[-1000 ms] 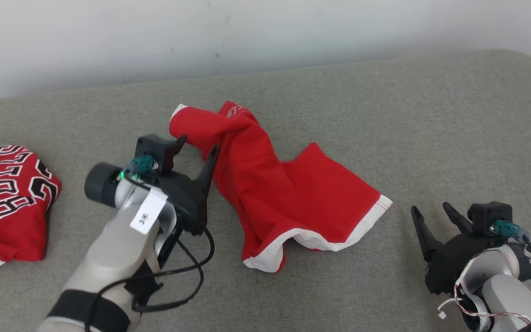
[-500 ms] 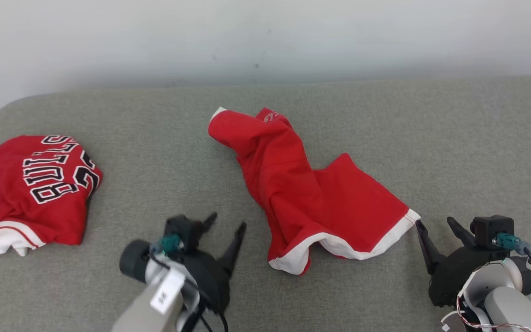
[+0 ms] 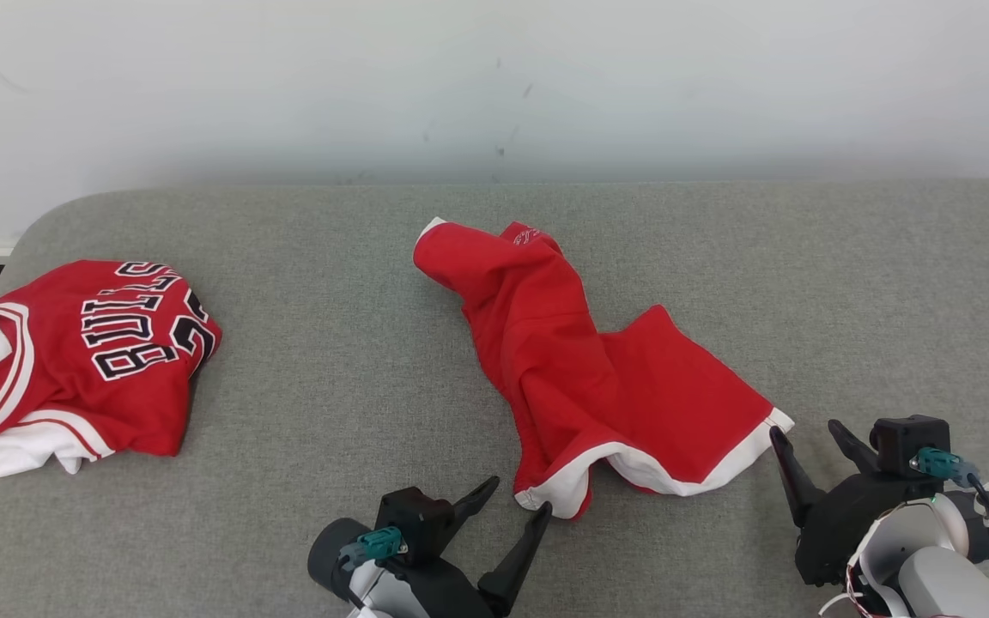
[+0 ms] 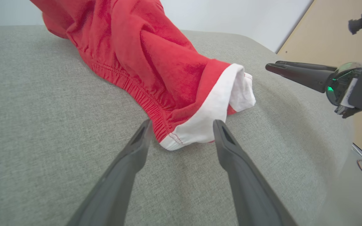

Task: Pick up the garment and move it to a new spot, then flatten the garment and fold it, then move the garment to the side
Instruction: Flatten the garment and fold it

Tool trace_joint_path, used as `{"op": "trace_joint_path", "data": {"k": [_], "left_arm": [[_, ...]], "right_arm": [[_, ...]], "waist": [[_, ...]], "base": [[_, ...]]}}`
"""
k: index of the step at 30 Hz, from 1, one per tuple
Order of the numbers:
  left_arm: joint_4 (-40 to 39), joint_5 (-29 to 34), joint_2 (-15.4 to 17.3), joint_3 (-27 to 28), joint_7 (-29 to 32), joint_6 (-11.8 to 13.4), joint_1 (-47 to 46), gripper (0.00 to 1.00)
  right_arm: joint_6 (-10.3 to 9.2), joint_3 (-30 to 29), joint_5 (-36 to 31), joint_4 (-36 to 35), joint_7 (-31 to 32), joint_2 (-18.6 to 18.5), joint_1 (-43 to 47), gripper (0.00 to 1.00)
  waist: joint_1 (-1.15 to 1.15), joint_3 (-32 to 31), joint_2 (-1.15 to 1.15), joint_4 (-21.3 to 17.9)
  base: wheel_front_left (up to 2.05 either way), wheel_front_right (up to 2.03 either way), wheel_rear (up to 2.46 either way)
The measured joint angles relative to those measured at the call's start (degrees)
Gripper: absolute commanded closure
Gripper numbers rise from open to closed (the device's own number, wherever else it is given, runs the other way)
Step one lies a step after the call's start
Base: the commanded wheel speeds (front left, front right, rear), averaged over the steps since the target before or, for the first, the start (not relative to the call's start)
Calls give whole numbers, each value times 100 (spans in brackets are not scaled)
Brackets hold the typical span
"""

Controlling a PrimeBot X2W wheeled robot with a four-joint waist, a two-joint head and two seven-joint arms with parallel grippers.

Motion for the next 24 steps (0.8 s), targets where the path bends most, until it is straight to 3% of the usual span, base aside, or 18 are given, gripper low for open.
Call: {"op": "trace_joint_path", "data": {"k": [6,24], "left_arm": [[-99,24,9,-153,24,0,-9,0],[613,-118,7,-185,988,0,-450,0]], "right_arm": [[20,105,-1,-34,53,37,-41,0],[26,63,-2,-35,93,18,-181,0]], "waist": [[0,29,0,-39],[1,250,1,-366]], "base": [[0,0,0],[0,0,0]]}}
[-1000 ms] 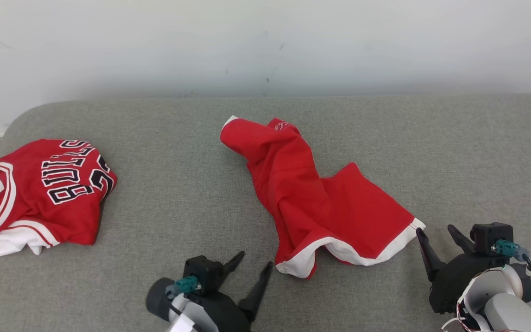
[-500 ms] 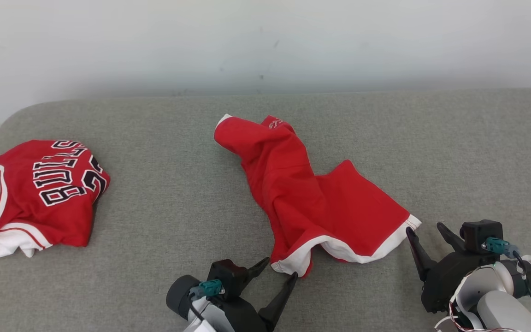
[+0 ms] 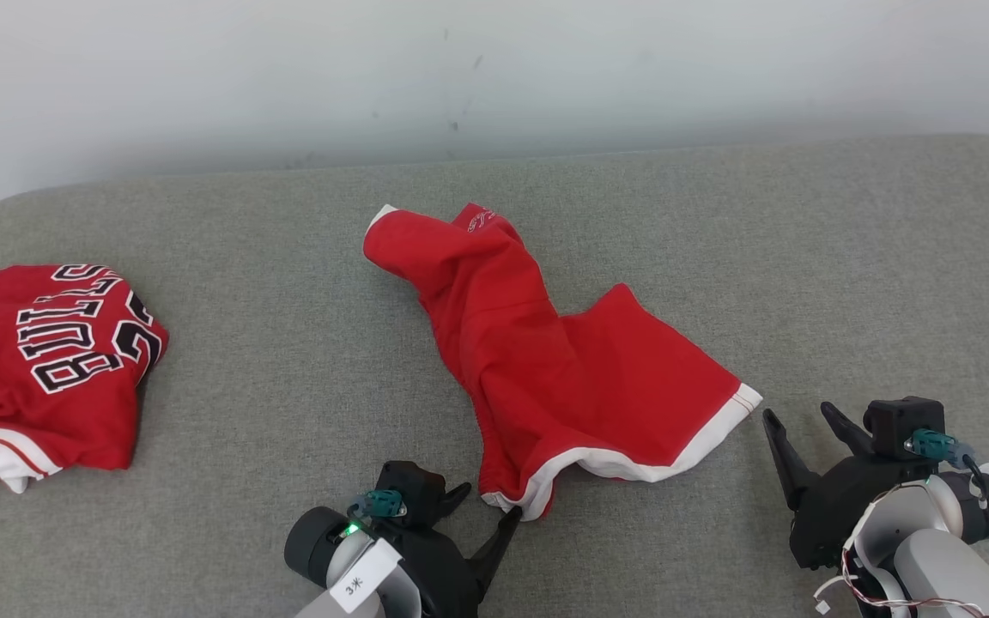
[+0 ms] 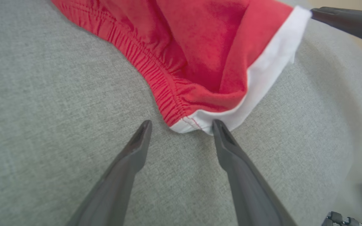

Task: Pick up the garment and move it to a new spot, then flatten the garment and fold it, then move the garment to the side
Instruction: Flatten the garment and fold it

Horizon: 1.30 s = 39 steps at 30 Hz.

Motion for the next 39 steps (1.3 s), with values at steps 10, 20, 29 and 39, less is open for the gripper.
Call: {"op": "trace_joint_path", "data": {"k": [10,20,29,39], "left_arm": [[-75,-349,-4,-81,172,0,-113,100],[-55,-448,302,177,-98,59,-393,100],[-101,-415,548,352,-322,270,-433,100],[-142,-405,367,214,-377,318,-230,100]], "right_arm": [[-8,-8,0,8,-25,1,-2,0],[-25,-58,1,43,-99,-9,10,0],[-12,9,2,77,-97,-5,-9,0],[79,114,-37,495,125,-71,-435,0]], "waist": [[0,30,0,-28],[0,12,0,27],[0,-29,0,235],[0,-21,0,379]], "base": [[0,0,0],[0,0,0],[0,0,0],[0,0,0]]}}
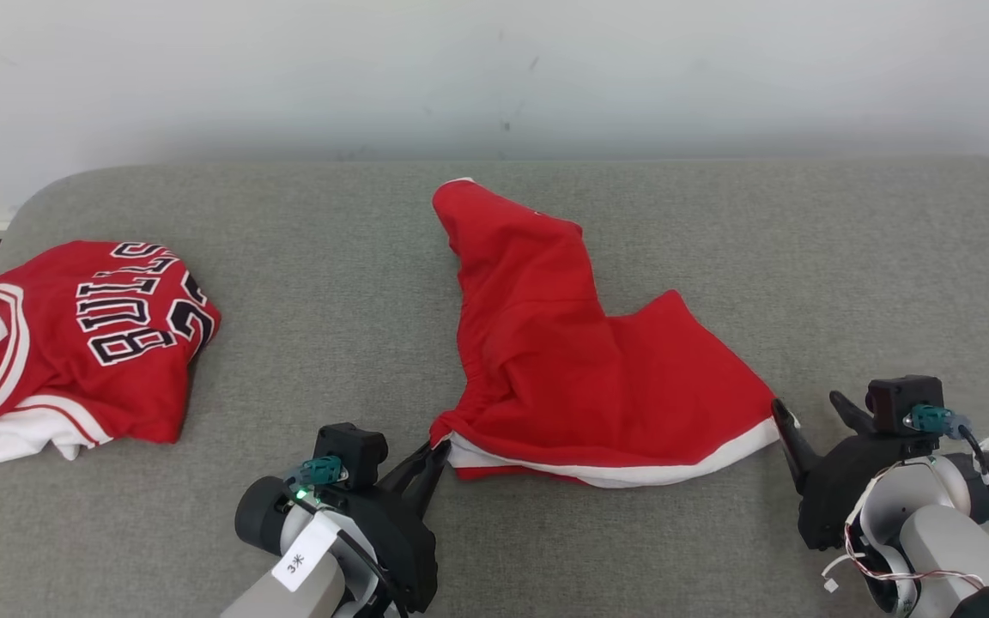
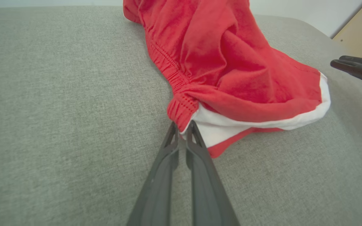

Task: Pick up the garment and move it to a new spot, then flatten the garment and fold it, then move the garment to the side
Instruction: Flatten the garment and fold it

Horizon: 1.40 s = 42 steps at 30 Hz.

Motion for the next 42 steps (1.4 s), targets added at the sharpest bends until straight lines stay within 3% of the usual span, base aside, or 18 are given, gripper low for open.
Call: {"op": "trace_joint_path", "data": {"k": [11,13,15,17,18,25,26,28,29,42], "left_arm": [[-5,7,26,33,-88,47,4,100],[-7,7,19,31,-89,49,4,100],[-7,7,18,29,-96,49,4,100],[-5,7,19,30,-98,49,5,100],[-7,7,18,30,-100,49,5,100],[11,3,55,78,-160,74,33,100],[14,-3,58,86,-183,94,35,90],[12,-4,68,85,-189,93,46,58],[13,-4,68,80,-190,93,68,0],[81,-79,81,-60,-129,-10,380,0]], "right_arm": [[105,202,-2,406,252,154,-157,1],[132,209,-2,503,287,154,-155,12],[148,218,-2,554,319,159,-157,53],[148,237,-2,615,357,181,-157,75],[149,243,-2,630,358,189,-157,98],[205,274,-2,695,370,209,-259,100],[208,261,-2,703,347,196,-259,100],[208,201,-2,697,283,146,-265,100],[208,177,-2,697,271,118,-272,100],[258,168,3,847,70,99,-268,100]], "waist": [[0,8,0,200],[0,11,0,213],[0,16,0,225],[0,18,0,228],[0,17,0,227],[0,-28,0,162],[0,-41,0,150],[0,-61,0,130],[0,-71,0,123],[0,-218,0,140]], "base": [[0,0,0],[0,0,0],[0,0,0],[0,0,0],[0,0,0],[0,0,0],[0,0,0],[0,0,0],[0,0,0],[0,0,0]]}}
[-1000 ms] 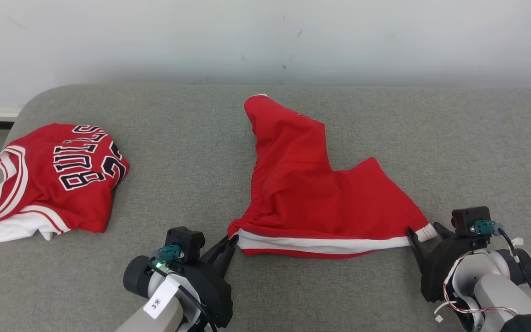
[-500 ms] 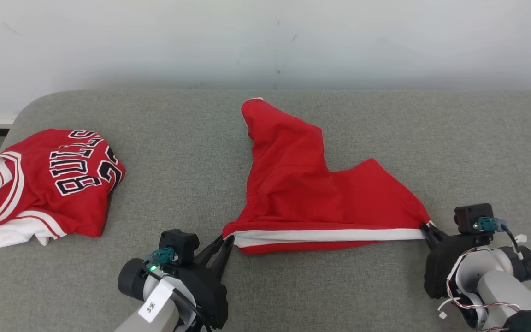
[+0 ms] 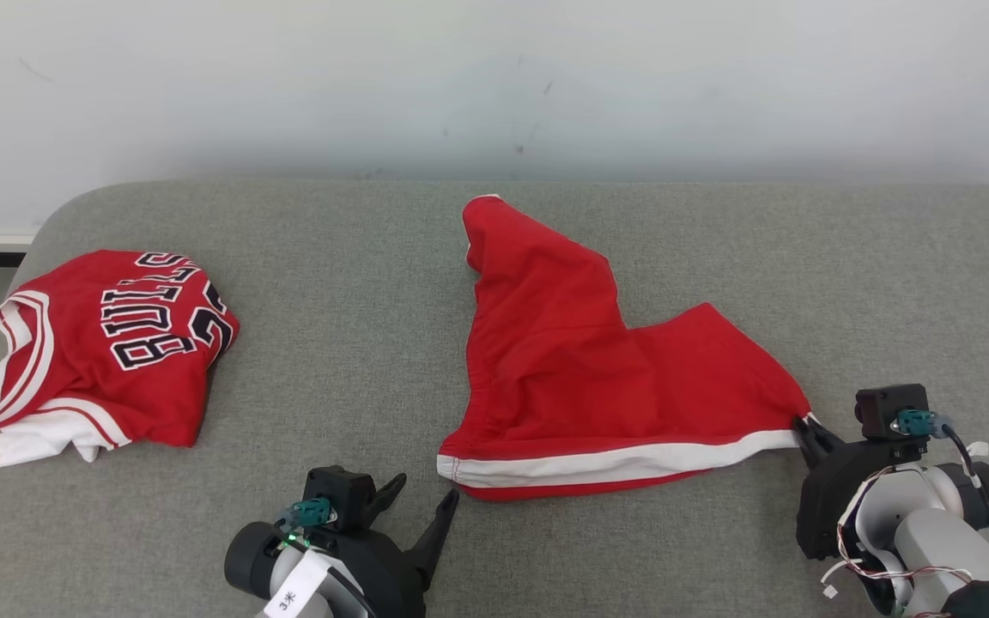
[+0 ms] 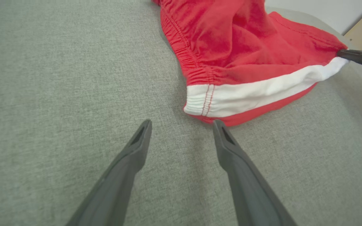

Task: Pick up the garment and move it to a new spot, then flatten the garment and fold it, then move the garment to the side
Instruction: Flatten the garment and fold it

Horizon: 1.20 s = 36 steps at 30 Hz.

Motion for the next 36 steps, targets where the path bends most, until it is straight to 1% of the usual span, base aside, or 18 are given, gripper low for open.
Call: {"op": "trace_joint_path", "data": {"k": [11,16,17,18,19,26,29,36], "left_arm": [[8,-1,-89,-19,51,-54,-115,0],[57,1,-131,-23,51,-54,-261,0],[78,0,-141,-18,56,-54,-275,5],[103,1,-144,-25,80,-54,-275,56],[125,0,-143,-45,114,-56,-274,100],[225,1,-99,-81,191,-60,-268,100],[205,0,-71,-78,190,-100,-258,100],[107,-29,204,24,132,-101,-221,100]], "right_arm": [[92,114,-7,58,-43,83,-60,100],[93,110,-8,98,-77,85,-96,100],[93,108,-8,116,-77,80,-96,100],[93,108,-8,130,-90,82,-95,100],[93,105,-8,136,-92,83,-95,100],[93,69,-5,182,-153,81,-86,100],[94,74,0,194,-180,90,-81,100],[199,140,29,170,-186,255,-112,100]], "waist": [[0,-27,0,-168],[0,-1,0,-256],[0,5,0,-263],[0,9,0,-268],[0,10,0,-273],[0,-8,0,-264],[0,-28,0,-239],[0,0,-1,-291]], "base": [[0,0,0],[0,0,0],[0,0,0],[0,0,0],[0,0,0],[0,0,0],[0,0,0],[0,0,0]]}}
